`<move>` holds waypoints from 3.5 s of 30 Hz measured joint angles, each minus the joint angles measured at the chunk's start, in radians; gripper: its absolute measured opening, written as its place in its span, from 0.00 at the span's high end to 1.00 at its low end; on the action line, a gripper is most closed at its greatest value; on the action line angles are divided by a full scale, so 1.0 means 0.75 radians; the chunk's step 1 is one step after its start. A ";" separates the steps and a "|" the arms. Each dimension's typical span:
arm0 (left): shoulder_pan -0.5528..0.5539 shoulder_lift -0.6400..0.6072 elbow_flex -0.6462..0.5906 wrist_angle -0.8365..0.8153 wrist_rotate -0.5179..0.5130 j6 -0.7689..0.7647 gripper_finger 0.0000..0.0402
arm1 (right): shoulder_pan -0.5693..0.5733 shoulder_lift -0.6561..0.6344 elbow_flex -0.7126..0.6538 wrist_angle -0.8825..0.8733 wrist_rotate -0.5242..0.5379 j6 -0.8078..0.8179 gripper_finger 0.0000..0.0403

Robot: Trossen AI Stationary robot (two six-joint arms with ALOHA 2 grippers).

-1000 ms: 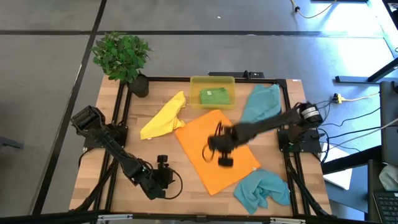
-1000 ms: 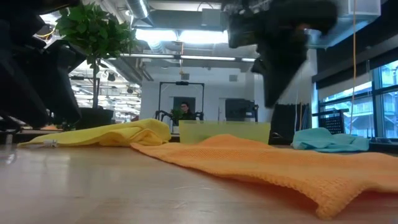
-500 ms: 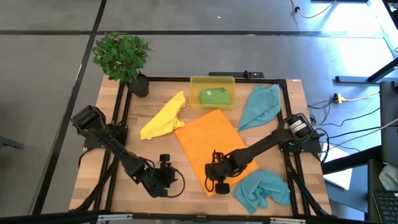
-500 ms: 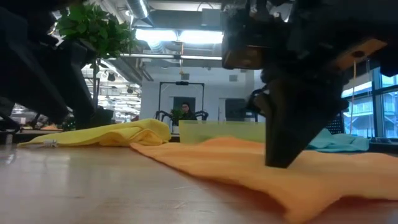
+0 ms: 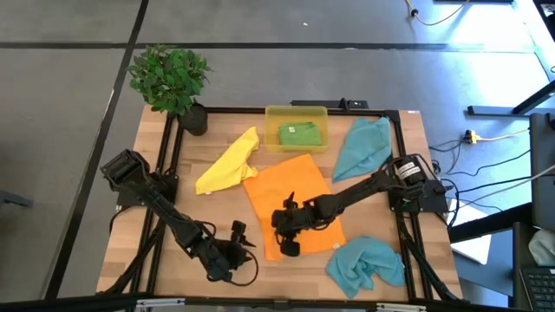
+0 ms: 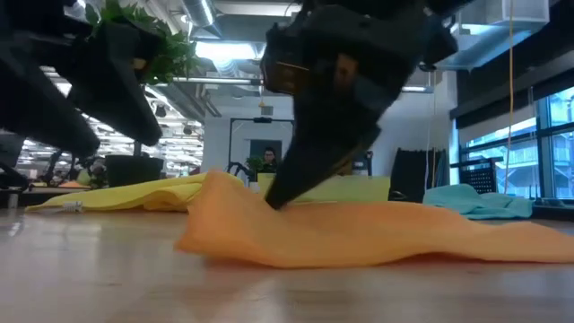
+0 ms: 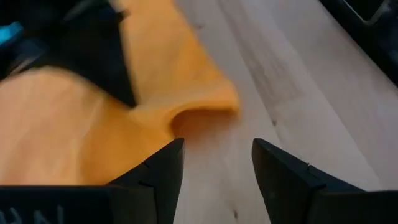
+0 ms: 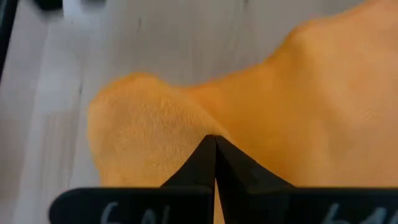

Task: Fold microfiber towels
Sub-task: Fold the orange microfiber cloth

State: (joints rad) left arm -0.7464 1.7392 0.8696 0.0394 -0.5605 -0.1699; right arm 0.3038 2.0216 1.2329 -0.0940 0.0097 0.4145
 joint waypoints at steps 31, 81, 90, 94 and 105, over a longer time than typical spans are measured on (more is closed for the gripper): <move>0.003 0.397 0.229 0.105 -0.404 1.215 0.55 | -0.056 -0.003 0.003 -0.140 -0.018 0.003 0.98; 0.053 0.391 0.224 0.137 -0.141 1.466 0.71 | -0.056 -0.004 0.003 -0.150 -0.041 0.006 0.98; 0.062 0.391 0.224 0.214 0.032 1.255 0.97 | -0.056 -0.004 0.003 -0.150 -0.041 -0.005 0.98; 0.061 0.391 0.224 0.208 0.090 1.007 0.99 | -0.055 -0.004 0.003 -0.148 -0.041 -0.056 0.98; -0.008 0.376 0.224 0.086 0.108 0.557 1.00 | 0.075 -0.034 0.132 -0.493 -0.057 -0.161 0.82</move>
State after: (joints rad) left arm -0.7526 2.0213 1.0379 0.1039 -0.4798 0.2482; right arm 0.3598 1.9965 1.3316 -0.4641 -0.0328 0.2937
